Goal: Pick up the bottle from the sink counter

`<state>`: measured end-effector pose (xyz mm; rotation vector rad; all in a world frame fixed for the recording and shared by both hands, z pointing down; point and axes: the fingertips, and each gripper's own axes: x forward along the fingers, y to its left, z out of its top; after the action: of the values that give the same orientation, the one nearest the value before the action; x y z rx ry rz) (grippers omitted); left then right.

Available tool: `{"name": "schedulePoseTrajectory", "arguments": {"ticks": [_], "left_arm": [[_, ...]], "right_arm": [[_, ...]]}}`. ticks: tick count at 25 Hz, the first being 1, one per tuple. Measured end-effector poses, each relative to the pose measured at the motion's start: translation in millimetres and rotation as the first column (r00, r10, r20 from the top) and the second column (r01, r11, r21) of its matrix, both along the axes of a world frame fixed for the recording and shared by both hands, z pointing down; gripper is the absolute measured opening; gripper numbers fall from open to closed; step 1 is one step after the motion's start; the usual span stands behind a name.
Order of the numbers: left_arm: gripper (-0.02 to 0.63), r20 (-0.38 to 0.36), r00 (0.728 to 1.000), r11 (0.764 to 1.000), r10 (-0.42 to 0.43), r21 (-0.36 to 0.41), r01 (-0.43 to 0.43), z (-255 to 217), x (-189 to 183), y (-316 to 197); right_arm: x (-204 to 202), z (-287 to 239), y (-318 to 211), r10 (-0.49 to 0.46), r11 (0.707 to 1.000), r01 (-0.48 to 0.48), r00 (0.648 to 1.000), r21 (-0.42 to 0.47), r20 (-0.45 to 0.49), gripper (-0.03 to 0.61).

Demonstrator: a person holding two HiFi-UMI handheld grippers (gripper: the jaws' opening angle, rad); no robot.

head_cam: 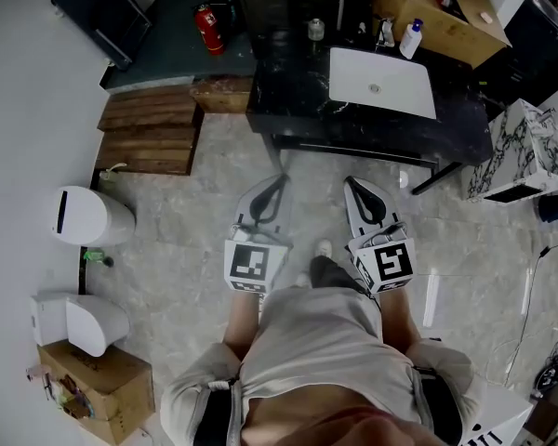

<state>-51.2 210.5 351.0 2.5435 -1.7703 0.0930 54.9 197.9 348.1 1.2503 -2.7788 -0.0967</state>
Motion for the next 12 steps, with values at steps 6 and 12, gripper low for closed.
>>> {"name": "schedulePoseTrajectory", "arguments": {"ticks": [6, 12], "left_arm": [[0.003, 0.01, 1.0, 1.0, -0.004, -0.002, 0.004, 1, 8, -34], [0.003, 0.019, 0.999, 1.0, -0.027, 0.0, 0.027, -2, 12, -60]], "right_arm": [[9, 3, -33, -0.002, 1.0, 0.003, 1.0, -0.012, 0.006, -0.003], [14, 2, -62, -0.021, 1.0, 0.022, 1.0, -0.013, 0.019, -0.003]]}}
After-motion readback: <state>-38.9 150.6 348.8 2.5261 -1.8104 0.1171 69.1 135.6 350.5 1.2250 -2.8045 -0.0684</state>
